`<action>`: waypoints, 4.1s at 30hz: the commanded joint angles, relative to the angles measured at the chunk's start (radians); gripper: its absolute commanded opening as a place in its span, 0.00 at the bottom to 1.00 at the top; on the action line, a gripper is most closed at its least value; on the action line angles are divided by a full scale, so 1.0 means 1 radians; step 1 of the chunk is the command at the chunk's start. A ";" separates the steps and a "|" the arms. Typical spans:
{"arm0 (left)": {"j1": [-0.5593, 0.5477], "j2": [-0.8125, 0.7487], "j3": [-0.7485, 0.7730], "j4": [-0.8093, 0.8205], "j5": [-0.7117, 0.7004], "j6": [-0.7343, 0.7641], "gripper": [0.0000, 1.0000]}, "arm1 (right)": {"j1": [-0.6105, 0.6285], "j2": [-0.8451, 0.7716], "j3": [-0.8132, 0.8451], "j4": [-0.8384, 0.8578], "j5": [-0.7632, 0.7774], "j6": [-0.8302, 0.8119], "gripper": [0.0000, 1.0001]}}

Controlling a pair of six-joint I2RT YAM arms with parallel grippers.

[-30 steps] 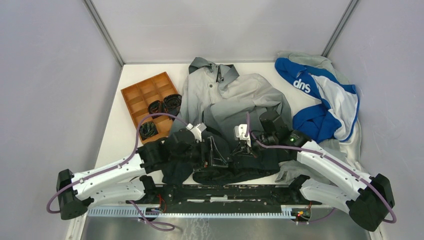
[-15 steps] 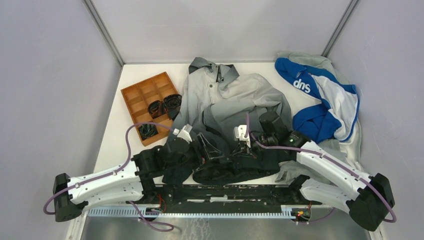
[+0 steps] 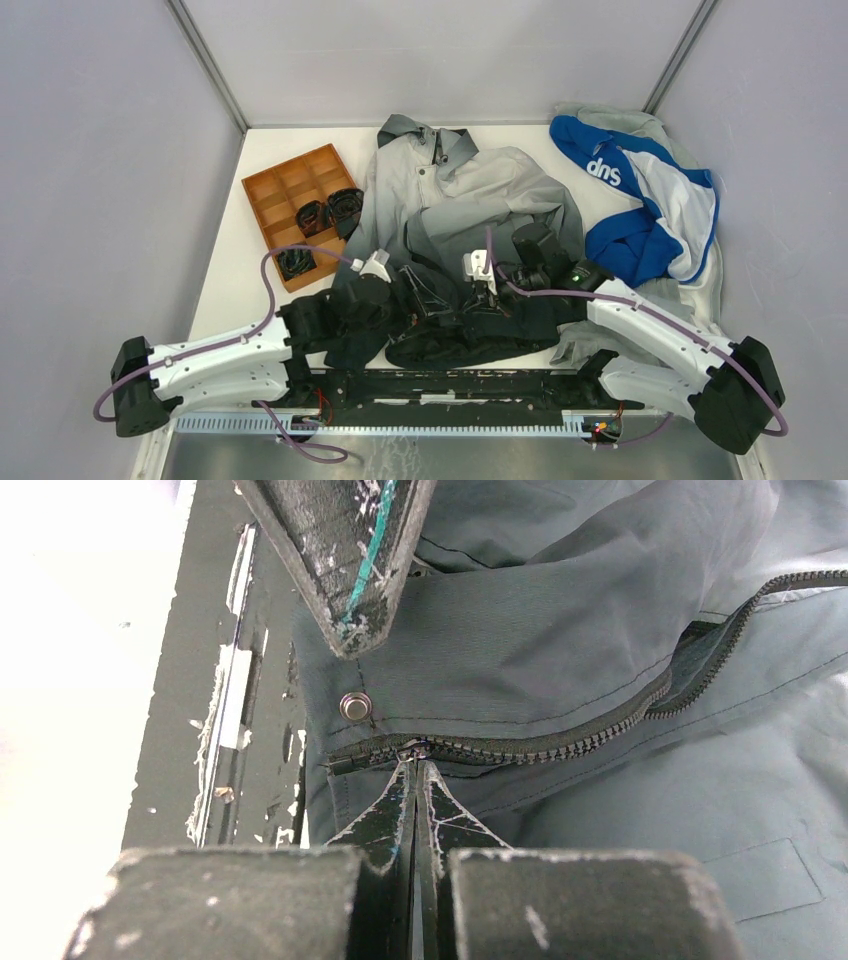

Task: Zip up the jacket
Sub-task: Zip the zipper on the jacket.

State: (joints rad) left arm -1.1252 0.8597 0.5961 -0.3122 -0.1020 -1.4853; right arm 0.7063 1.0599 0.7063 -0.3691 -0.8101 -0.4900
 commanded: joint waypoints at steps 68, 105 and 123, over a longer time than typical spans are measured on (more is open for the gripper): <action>0.095 -0.013 -0.084 0.079 0.575 0.073 0.02 | 0.025 0.553 0.606 0.090 0.519 -0.446 0.00; 0.093 -0.026 -0.076 0.157 0.689 0.052 0.02 | -0.154 0.896 1.095 0.099 0.683 -0.564 0.00; 0.149 -0.085 0.131 -0.256 0.413 0.295 0.75 | -0.155 0.511 0.637 -0.083 0.236 -0.463 0.00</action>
State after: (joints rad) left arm -1.0058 0.7967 0.5995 -0.3992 0.3813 -1.3434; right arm 0.5240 1.6531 1.4128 -0.4984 -0.4995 -0.9733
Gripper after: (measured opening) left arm 0.714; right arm 0.003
